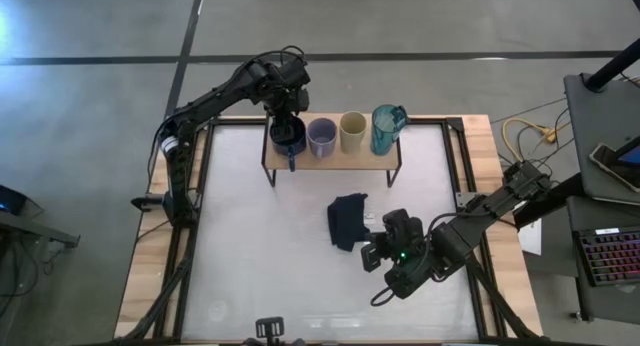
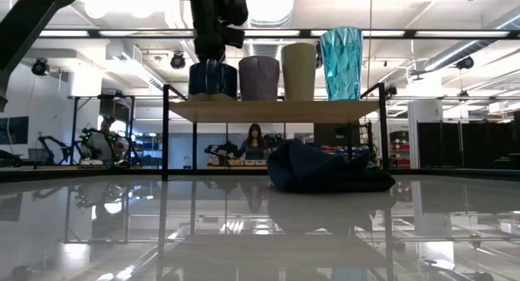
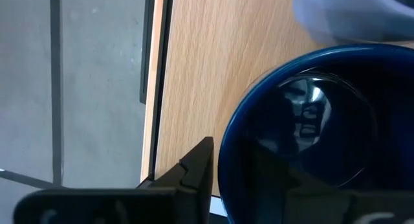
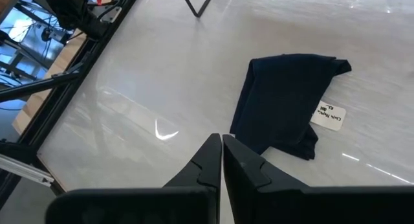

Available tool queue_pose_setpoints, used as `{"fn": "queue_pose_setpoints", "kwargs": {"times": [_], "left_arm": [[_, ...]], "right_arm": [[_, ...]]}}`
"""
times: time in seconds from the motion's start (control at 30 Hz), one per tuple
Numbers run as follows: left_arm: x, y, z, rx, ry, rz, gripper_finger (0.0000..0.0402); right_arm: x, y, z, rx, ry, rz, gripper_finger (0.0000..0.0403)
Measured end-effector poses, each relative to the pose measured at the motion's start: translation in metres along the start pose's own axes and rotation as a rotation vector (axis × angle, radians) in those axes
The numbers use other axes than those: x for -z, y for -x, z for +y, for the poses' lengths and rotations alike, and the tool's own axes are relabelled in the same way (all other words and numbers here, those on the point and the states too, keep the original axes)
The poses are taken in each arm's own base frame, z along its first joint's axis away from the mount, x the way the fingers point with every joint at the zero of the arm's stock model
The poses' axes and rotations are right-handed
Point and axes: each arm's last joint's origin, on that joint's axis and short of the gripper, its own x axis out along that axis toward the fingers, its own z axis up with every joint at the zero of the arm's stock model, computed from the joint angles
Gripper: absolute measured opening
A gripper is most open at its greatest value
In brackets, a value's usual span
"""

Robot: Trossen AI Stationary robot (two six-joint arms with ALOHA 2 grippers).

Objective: Stack small to large cups/mugs on shelf
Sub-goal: Put the dark blue mug on the shelf

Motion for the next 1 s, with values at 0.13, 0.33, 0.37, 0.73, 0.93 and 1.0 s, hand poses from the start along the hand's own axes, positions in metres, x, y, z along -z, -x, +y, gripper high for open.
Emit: {"fn": "queue_pose_setpoints", "kwargs": {"times": [0.13,0.33,0.37,0.73,0.93,1.0], "left_arm": [[0.0,0.003,-0.001,-0.002,-0.002,-0.012,0.0066],[0.001,0.012,-0.004,-0.011,-0.006,-0.037,0.0067],[0.001,0.013,-0.004,-0.014,-0.004,-0.036,0.0067],[0.014,0.052,-0.016,-0.046,0.119,-0.114,0.0067],[0.042,0.089,-0.039,0.135,0.34,-0.181,0.0066],[0.049,0.103,-0.055,0.236,0.342,-0.256,0.0065]], "right_arm": [[0.0,0.0,0.0,0.0,0.0,0.0,0.0009],[0.001,-0.001,-0.002,0.01,0.009,0.002,0.0009],[0.001,-0.001,-0.002,0.011,0.009,0.006,0.0009],[0.002,-0.002,-0.002,0.014,0.003,0.029,0.0009],[0.0,-0.004,0.004,-0.03,-0.003,0.048,0.0008],[-0.003,-0.006,0.004,-0.026,0.005,0.043,0.0008]]}}
